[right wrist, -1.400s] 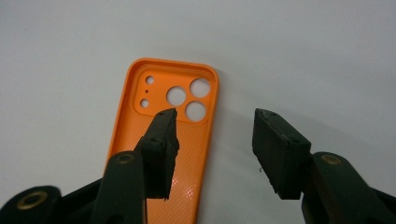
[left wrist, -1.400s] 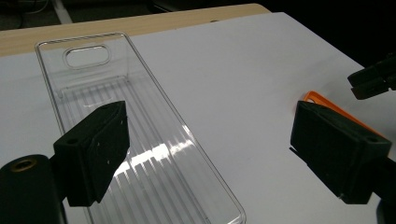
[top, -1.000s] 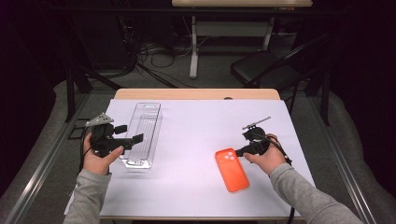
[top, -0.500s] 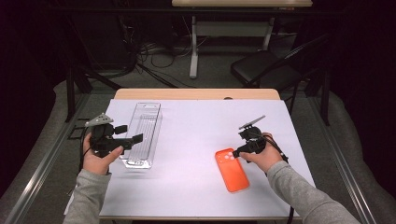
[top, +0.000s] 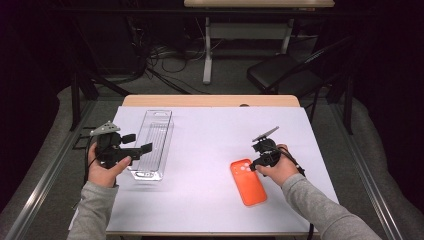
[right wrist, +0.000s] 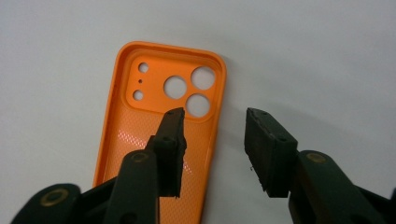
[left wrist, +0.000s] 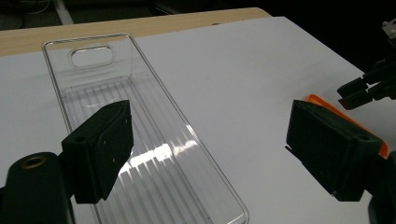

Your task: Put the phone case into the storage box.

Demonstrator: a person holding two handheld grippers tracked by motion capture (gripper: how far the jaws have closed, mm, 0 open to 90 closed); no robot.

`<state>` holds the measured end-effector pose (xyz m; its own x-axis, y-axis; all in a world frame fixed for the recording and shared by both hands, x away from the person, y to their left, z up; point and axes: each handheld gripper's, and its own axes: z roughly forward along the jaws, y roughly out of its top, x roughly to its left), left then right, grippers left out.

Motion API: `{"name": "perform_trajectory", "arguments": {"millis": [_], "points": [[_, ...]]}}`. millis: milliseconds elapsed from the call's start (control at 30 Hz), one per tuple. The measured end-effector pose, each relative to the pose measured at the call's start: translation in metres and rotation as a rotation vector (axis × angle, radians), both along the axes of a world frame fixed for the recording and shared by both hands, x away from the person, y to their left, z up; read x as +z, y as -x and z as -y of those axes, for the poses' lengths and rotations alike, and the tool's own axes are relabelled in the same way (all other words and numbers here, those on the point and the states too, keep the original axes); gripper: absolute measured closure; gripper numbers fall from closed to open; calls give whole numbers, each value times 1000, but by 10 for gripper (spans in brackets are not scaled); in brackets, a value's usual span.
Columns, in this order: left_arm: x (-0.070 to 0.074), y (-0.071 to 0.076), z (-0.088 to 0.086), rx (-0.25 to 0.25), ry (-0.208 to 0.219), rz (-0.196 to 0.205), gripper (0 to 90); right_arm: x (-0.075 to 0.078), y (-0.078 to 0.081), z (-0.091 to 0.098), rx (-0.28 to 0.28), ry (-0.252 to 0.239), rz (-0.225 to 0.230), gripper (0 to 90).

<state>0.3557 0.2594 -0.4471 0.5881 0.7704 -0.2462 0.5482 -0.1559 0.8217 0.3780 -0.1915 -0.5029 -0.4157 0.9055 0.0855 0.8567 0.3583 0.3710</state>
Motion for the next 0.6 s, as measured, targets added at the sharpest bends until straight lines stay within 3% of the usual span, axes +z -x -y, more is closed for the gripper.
{"name": "perform_trajectory", "arguments": {"millis": [67,267,500,533,567,600], "points": [[0,0,0,0,0,0,149,-3,0,-1,2,-20,18,569],[0,0,-1,3,4,1,150,-4,-1,-3,13,30,-30,571],[0,0,-1,1,-2,3,150,-8,-2,-6,-18,47,-69,583],[0,0,-1,1,1,2,150,-9,-3,-6,-11,48,-67,596],[0,0,-1,1,0,2,150,-13,-3,-7,-17,5,-27,614],[0,0,-1,1,0,2,150,-12,-3,-7,-16,8,-33,624]]}}
